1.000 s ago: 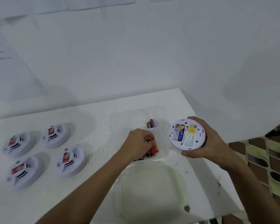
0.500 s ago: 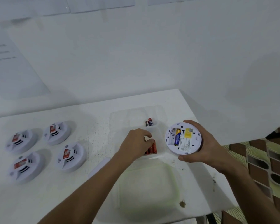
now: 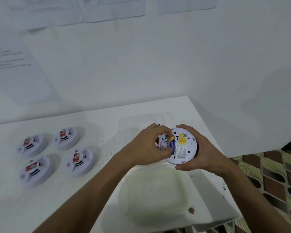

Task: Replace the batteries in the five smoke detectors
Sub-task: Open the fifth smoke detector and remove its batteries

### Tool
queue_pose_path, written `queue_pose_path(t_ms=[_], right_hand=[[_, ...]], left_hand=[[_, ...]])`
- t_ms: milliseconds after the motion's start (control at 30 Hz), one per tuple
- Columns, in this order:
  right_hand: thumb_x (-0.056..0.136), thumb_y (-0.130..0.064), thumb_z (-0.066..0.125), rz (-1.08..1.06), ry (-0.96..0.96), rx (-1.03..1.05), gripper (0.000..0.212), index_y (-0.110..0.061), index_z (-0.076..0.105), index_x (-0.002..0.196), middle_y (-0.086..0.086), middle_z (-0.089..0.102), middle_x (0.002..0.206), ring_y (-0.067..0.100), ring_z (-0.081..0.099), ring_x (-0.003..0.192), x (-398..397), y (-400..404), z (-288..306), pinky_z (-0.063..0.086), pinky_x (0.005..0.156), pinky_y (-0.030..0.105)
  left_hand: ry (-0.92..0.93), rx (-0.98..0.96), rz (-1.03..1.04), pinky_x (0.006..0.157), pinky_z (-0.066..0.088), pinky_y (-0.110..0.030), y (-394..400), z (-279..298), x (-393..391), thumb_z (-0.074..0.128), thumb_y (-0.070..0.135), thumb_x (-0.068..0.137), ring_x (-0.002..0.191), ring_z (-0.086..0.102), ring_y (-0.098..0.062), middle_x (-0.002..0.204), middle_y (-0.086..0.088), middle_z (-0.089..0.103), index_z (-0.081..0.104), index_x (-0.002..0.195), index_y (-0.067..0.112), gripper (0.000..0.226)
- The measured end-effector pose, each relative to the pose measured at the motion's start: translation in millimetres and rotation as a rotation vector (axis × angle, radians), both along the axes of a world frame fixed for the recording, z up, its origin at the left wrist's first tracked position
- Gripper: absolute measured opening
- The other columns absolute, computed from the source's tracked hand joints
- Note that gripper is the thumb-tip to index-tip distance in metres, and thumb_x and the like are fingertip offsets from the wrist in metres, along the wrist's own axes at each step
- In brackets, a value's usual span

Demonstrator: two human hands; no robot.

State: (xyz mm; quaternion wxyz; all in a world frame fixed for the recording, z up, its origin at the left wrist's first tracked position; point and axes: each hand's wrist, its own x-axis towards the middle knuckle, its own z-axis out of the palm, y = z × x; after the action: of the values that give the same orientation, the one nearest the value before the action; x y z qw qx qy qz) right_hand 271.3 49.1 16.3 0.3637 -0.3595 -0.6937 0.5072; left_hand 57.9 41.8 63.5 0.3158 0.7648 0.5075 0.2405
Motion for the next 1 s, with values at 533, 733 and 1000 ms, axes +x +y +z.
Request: queue_pose_path(t_ms=[533, 733, 1000], right_hand=[[0.053, -0.003, 0.087, -0.019, -0.010, 0.064, 0.089, -0.021, 0.048, 0.131, -0.010, 0.062, 0.119, 0.016, 0.062, 0.111, -8.8, -1.1, -0.4, 0.052, 0.086, 0.020], [0.052, -0.012, 0.090, -0.042, -0.037, 0.070, 0.091, -0.022, 0.048, 0.132, -0.010, 0.062, 0.120, 0.015, 0.062, 0.112, -13.3, 2.2, -2.7, 0.052, 0.088, 0.019], [0.053, -0.003, 0.088, -0.063, -0.067, 0.062, 0.087, -0.015, 0.052, 0.131, -0.004, 0.065, 0.119, 0.020, 0.064, 0.109, -10.4, 6.9, -9.4, 0.054, 0.087, 0.024]], left_hand=[[0.087, -0.091, -0.013, 0.068, 0.039, -0.005, -0.9, 7.2, -0.8, 0.067, 0.022, 0.089, 0.094, 0.048, -0.007, 0.111, 0.008, 0.044, 0.053, 0.118, 0.028, 0.033], [0.105, -0.110, -0.021, 0.066, 0.042, -0.009, 2.9, 6.7, 0.8, 0.067, 0.020, 0.089, 0.092, 0.049, -0.008, 0.111, 0.009, 0.039, 0.048, 0.113, 0.027, 0.031], [0.149, -0.130, -0.038, 0.083, 0.049, -0.029, 7.5, -0.2, 6.2, 0.064, 0.023, 0.091, 0.101, 0.052, -0.014, 0.120, 0.002, 0.042, 0.038, 0.104, 0.024, 0.029]])
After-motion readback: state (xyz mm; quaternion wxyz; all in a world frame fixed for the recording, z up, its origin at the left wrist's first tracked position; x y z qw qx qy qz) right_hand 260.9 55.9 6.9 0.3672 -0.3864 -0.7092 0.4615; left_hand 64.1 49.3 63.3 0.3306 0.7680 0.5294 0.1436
